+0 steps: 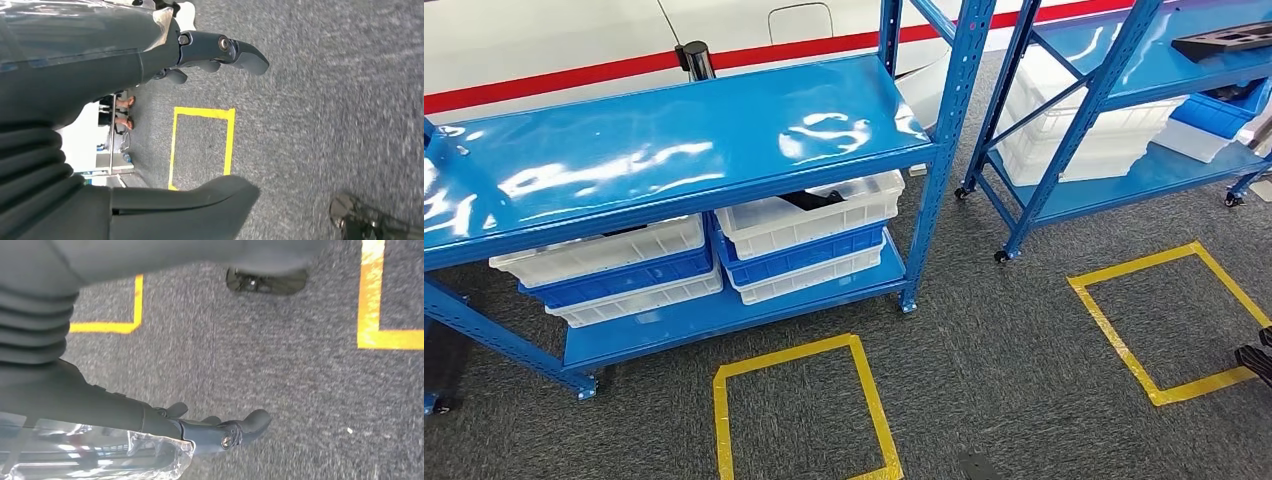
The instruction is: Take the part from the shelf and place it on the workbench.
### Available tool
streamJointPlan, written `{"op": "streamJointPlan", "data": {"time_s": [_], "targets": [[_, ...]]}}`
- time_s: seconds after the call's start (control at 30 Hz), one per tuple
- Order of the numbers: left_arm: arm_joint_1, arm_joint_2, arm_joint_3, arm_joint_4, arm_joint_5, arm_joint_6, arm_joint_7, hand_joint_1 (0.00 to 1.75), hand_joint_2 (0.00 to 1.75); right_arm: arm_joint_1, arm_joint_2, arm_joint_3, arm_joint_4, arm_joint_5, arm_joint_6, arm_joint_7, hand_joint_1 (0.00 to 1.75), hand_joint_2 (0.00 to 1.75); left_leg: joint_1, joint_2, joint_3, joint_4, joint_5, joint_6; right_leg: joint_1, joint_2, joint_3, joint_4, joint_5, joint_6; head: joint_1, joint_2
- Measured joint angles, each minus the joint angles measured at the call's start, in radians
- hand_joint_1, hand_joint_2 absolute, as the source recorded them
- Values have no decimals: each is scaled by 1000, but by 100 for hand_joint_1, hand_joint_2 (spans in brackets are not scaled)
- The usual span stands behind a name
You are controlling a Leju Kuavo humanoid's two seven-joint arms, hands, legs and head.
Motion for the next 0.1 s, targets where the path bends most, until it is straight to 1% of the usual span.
{"op": "streamJointPlan", "data": {"time_s": [0.1], "targets": [[15, 7, -56, -12, 58, -11, 0, 0, 0, 11, -2, 6, -13, -35, 11, -7, 0, 0, 0, 0, 0, 0, 0, 0, 0, 0, -1, 0, 0, 0, 0, 0]]}}
